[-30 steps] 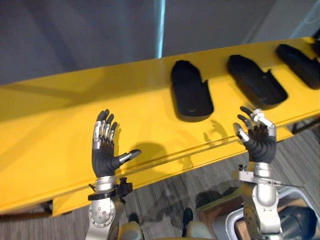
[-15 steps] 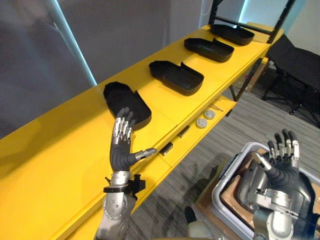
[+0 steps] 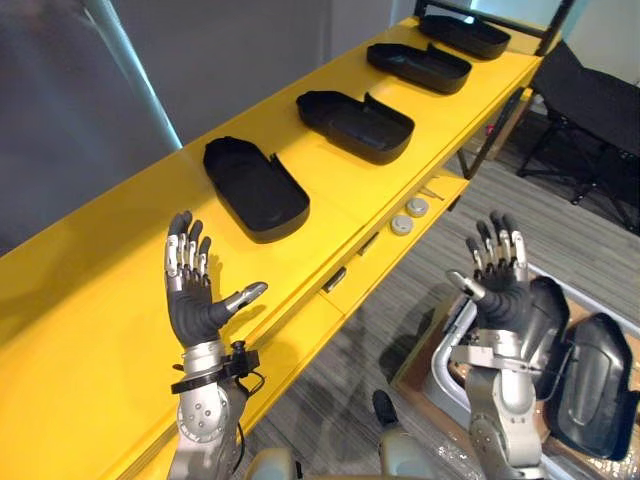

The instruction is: Walk over and take plastic housings, then place them on the shelf

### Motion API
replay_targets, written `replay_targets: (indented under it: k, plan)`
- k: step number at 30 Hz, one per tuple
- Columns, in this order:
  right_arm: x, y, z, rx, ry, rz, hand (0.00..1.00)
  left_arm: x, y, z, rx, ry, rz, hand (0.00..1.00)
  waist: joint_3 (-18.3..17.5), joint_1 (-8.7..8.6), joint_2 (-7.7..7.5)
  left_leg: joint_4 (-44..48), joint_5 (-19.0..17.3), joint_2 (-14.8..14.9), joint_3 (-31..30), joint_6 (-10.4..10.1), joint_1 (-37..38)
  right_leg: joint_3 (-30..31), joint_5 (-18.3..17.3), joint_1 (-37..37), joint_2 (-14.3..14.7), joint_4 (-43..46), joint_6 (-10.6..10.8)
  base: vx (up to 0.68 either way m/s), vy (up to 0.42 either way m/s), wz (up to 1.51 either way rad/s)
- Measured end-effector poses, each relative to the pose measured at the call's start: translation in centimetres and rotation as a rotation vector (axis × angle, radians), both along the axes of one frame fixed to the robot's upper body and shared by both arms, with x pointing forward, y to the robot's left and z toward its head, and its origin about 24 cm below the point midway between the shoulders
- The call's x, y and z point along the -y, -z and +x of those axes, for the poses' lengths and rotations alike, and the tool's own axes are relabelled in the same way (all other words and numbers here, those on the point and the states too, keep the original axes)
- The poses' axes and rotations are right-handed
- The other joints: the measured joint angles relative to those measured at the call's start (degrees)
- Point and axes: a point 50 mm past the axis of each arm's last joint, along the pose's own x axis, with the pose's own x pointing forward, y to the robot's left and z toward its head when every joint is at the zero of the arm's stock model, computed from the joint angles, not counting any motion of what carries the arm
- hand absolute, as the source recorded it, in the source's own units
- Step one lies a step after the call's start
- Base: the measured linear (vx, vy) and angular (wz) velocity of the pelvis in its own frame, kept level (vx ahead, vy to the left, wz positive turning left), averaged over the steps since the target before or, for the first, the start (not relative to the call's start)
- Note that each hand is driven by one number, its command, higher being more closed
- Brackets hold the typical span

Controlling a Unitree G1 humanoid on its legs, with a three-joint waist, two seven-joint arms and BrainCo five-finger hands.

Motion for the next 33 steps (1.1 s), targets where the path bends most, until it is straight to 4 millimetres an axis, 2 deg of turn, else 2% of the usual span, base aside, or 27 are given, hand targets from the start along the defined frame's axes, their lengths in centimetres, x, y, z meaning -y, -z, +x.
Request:
replay_targets:
  k: [1,2,3,4,5,6,7,8,9,10,11,13,14,16,18,19,20,21,22,23,24,25,27,29,30,32,33]
  plan:
    - [0.0,0.8,-1.0,-0.031,0.013,0.015,0.00,0.5,-0.5,0.2,0.026,0.057,-0.017,0.00,0.46,-0.04,-0.75,0.44,-1.31,0.44,2.82,0.53,2.52,-0.08,0.20,0.24,0.90,1.53,-0.12,-0.10,0.063,-1.17]
    - [0.0,0.7,-1.0,-0.023,0.000,0.019,0.00,0.7,-0.5,0.3,0.024,0.069,-0.024,0.00,1.52,0.04,-1.57,0.20,-1.42,0.88,5.63,0.62,4.69,-0.99,1.82,0.87,1.27,1.61,-0.72,-0.22,0.065,-1.61]
    - [-0.1,0.5,-0.9,-0.002,-0.025,0.020,0.00,0.7,-0.5,0.5,0.016,0.060,-0.027,0.00,2.83,0.18,-1.74,-0.42,-1.10,2.09,8.10,1.14,6.43,-3.66,5.83,1.15,1.75,0.44,-2.13,-0.18,0.039,-1.29]
    - [-0.1,0.4,-0.9,0.015,-0.045,0.022,0.00,0.6,-0.4,0.6,0.004,0.043,-0.022,0.00,2.70,-0.24,-1.60,-1.45,-0.93,2.67,9.37,1.42,6.56,-5.40,10.04,1.71,2.09,-2.89,-3.07,-0.28,-0.003,-1.18]
    - [-0.2,-0.1,-0.9,0.057,-0.070,0.029,0.00,0.6,-0.2,1.1,-0.016,0.019,0.002,0.00,3.07,-0.34,-1.98,-4.17,1.14,2.92,11.93,2.71,6.43,-9.76,7.55,-0.09,1.33,1.08,-5.30,-0.21,-0.025,-0.91]
    - [-0.5,-0.5,-0.6,0.091,-0.104,0.027,0.00,0.5,0.0,1.3,-0.029,0.004,0.000,0.00,2.93,-0.30,-2.28,-6.46,3.42,3.68,13.86,2.82,5.73,-12.21,1.36,-2.02,0.80,9.51,-7.45,-0.30,-0.035,-0.80]
    - [-0.8,-0.8,-0.3,0.107,-0.120,0.026,0.00,0.4,0.0,1.4,-0.032,-0.001,-0.002,0.00,2.95,-0.25,-2.20,-7.48,4.56,4.16,14.25,2.73,5.34,-13.21,-1.75,-2.46,0.22,13.67,-7.37,-0.20,-0.034,-0.58]
    - [-1.3,-1.1,0.1,0.123,-0.137,0.029,0.00,0.1,0.0,1.4,-0.032,-0.014,0.001,0.00,2.97,0.09,-2.00,-8.80,6.54,5.47,14.74,2.33,4.51,-14.18,-5.99,-2.48,-1.52,20.09,-8.16,-0.22,-0.082,-0.48]
    - [-2.1,-1.5,0.7,0.140,-0.159,0.039,0.00,-0.2,0.1,1.4,-0.037,-0.028,0.003,0.00,3.04,0.43,-1.82,-9.08,7.76,7.32,15.21,1.58,3.32,-15.17,-7.81,-1.77,-4.18,25.15,-9.07,-0.18,-0.159,-0.57]
    - [-3.0,-1.7,1.3,0.148,-0.184,0.043,0.00,-1.0,0.5,1.2,-0.061,-0.066,0.013,0.00,3.06,0.76,-1.73,-9.13,8.64,9.17,15.71,0.53,2.36,-16.30,-8.55,-0.75,-7.66,28.93,-9.38,-0.16,-0.189,-0.47]
    - [-3.2,-1.8,1.4,0.150,-0.189,0.047,0.00,-1.2,0.6,1.2,-0.067,-0.075,0.015,0.00,3.06,0.93,-1.74,-9.22,8.89,9.51,15.81,0.16,2.22,-16.36,-8.59,-0.52,-8.48,29.57,-9.44,-0.14,-0.260,-0.56]
    - [-3.8,-1.4,2.2,0.122,-0.176,0.046,0.00,-2.6,1.3,0.6,-0.107,-0.134,0.017,0.00,2.61,2.33,-2.07,-9.68,10.79,13.22,17.64,-2.81,1.25,-16.35,-8.19,0.80,-15.37,30.62,-9.27,-0.11,-0.346,-0.65]
    - [-3.8,-1.1,2.2,0.101,-0.167,0.036,0.00,-2.8,1.5,0.5,-0.114,-0.141,0.019,0.00,2.44,2.37,-2.19,-9.62,11.30,14.16,17.69,-3.65,0.79,-16.30,-8.09,1.18,-16.64,29.88,-9.17,-0.09,-0.419,-0.51]
    - [-3.9,-0.1,2.3,0.027,-0.143,0.003,0.00,-3.0,1.6,0.3,-0.119,-0.135,-0.011,0.00,1.82,2.43,-2.25,-8.47,13.27,18.29,17.35,-7.12,-1.08,-16.09,-7.97,1.45,-18.44,26.06,-8.90,-0.08,-0.503,-0.41]
    - [-3.7,1.1,1.4,-0.047,-0.119,-0.046,0.00,-3.1,2.1,0.7,-0.134,-0.127,-0.043,0.00,1.37,1.73,-3.02,-8.46,16.02,21.84,15.23,-12.01,-1.53,-18.09,-6.51,3.56,-18.44,17.29,-6.42,-0.12,-0.798,-0.34]
    - [-3.6,1.3,1.1,-0.060,-0.121,-0.054,0.00,-3.2,2.3,0.7,-0.143,-0.128,-0.054,0.00,0.92,1.57,-3.79,-8.93,16.75,22.04,14.85,-12.90,-1.49,-19.37,-5.41,4.10,-18.40,15.22,-4.30,-0.11,-0.806,-0.30]
    - [-3.0,1.8,0.7,-0.096,-0.123,-0.080,0.00,-3.0,3.0,1.0,-0.174,-0.136,-0.081,0.00,0.39,0.86,-3.46,-10.51,18.89,23.78,12.90,-12.67,-1.57,-21.50,-14.18,3.80,-17.37,16.86,5.45,-0.08,-0.655,-0.34]
    - [-2.3,1.9,0.6,-0.108,-0.127,-0.109,0.00,-2.5,3.7,1.1,-0.209,-0.139,-0.137,0.00,0.72,0.11,-1.08,-12.21,21.24,25.45,10.79,-10.50,-1.75,-22.58,-17.71,2.64,-15.42,17.55,5.73,-0.13,-0.840,-0.42]
    - [-0.1,1.9,0.5,-0.137,-0.092,-0.190,0.00,-0.7,4.8,1.3,-0.286,-0.070,-0.252,0.00,1.47,-1.50,1.68,-13.56,24.11,24.65,6.56,-6.54,-2.61,-21.60,-18.51,0.58,-13.27,19.22,3.81,-0.09,-0.497,-0.34]
    - [0.2,1.9,0.5,-0.143,-0.084,-0.200,0.00,-0.4,4.9,1.3,-0.298,-0.058,-0.264,0.00,1.47,-1.61,1.86,-13.73,23.86,23.59,5.66,-6.78,-2.28,-21.10,-18.50,0.41,-13.20,19.09,3.61,-0.07,-0.449,-0.59]
    - [1.1,1.8,0.4,-0.151,-0.060,-0.236,0.00,0.2,5.3,1.0,-0.319,-0.016,-0.289,0.00,1.36,-1.38,2.04,-13.77,21.97,19.17,3.88,-7.70,-1.06,-18.92,-17.54,-0.18,-12.92,17.19,2.37,-0.02,-0.195,-0.85]
    - [1.2,1.5,0.6,-0.140,-0.054,-0.237,0.00,0.2,5.4,0.6,-0.314,-0.006,-0.286,0.00,1.31,-1.19,2.13,-13.05,19.13,15.60,3.88,-7.47,-1.29,-17.65,-15.21,-0.14,-11.82,13.35,1.11,-0.04,-0.239,-0.99]
    - [1.4,1.3,0.6,-0.127,-0.048,-0.240,0.00,0.0,5.5,0.2,-0.301,-0.008,-0.283,0.00,1.15,-0.62,2.40,-11.84,15.49,11.24,4.78,-5.82,-4.15,-16.62,-11.62,-0.03,-9.31,6.75,-0.80,-0.06,-0.191,-0.73]
    - [1.4,1.3,0.5,-0.132,-0.038,-0.238,0.00,0.0,5.8,0.3,-0.316,-0.004,-0.263,0.00,1.19,0.05,2.32,-12.77,14.39,9.68,4.30,-4.49,-5.16,-16.18,-8.63,-0.25,-8.23,3.65,-0.65,-0.04,-0.144,-0.39]
    - [1.8,1.2,0.7,-0.130,-0.020,-0.244,0.00,0.2,6.3,0.3,-0.340,0.014,-0.265,0.00,1.41,0.23,1.98,-15.36,14.65,8.78,4.61,-5.08,-4.12,-15.98,-7.42,-1.13,-8.33,3.71,0.32,-0.02,-0.054,-0.19]
    - [2.3,1.4,1.1,-0.143,0.016,-0.242,0.00,0.6,6.6,0.5,-0.362,0.045,-0.281,0.00,1.83,0.15,1.80,-15.98,14.55,7.76,4.68,-6.54,-3.87,-16.02,-6.74,-1.23,-9.21,3.68,0.97,-0.05,0.064,-0.05]
    - [2.4,2.2,1.7,-0.178,0.046,-0.217,0.00,1.0,6.8,0.7,-0.379,0.079,-0.255,0.00,2.32,0.55,1.22,-15.77,14.50,6.75,4.97,-7.42,-3.29,-16.22,-5.79,-0.85,-10.38,3.17,1.23,-0.08,0.112,-0.09]
